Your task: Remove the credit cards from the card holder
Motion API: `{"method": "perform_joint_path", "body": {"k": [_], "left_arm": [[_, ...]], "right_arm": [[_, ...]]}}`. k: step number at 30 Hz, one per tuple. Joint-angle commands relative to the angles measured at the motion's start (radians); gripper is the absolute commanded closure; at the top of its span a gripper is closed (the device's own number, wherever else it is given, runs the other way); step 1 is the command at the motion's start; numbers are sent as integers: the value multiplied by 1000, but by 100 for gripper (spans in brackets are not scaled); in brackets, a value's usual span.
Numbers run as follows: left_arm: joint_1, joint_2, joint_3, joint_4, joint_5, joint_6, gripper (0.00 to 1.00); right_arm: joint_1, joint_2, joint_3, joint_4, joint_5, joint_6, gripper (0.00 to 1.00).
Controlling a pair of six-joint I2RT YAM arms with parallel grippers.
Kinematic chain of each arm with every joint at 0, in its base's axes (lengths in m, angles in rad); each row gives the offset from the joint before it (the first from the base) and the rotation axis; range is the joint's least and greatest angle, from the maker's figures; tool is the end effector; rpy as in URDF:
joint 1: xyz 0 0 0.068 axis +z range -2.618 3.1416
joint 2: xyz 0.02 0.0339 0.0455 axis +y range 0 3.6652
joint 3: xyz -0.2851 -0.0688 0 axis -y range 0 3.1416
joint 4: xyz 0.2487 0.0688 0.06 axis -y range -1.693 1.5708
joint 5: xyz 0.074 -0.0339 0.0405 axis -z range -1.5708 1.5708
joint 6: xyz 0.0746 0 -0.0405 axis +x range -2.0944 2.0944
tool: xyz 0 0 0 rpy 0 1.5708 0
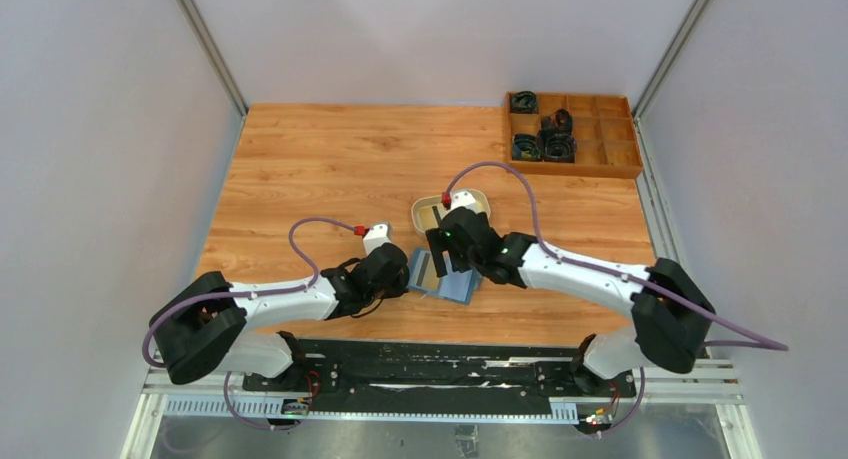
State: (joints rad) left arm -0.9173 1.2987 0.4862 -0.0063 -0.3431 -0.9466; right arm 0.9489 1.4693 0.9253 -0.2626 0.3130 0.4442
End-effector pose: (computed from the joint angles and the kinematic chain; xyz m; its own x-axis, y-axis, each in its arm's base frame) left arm 0.1759 -0.1884 0.1435 -0.7528 -0.2737 -0.5986 -0.0050 0.9118 -0.4107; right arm 0.2140 0.2591 0.2151 -0.6587 -0.2172 -0.7203 -0.4054 0.9090 0.0966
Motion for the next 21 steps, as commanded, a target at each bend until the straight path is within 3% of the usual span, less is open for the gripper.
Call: {"method": "perform_joint_path", "body": {"k": [1,4,7,21], "left_arm": [[7,8,5,0,-23,0,100],[7,11,5,2,-21,-1,100],[7,12,5,0,-15,-1,100],[6,-2,-5,0,-20,-3,100]], "right_arm": [[-32,-108,-84,180,-182,13,11],[-119,-100,-191,398,-466,120,16],[-174,-66,-286,585,-616,245,18],[-228,184,-513,1179,-726,611,20]]}}
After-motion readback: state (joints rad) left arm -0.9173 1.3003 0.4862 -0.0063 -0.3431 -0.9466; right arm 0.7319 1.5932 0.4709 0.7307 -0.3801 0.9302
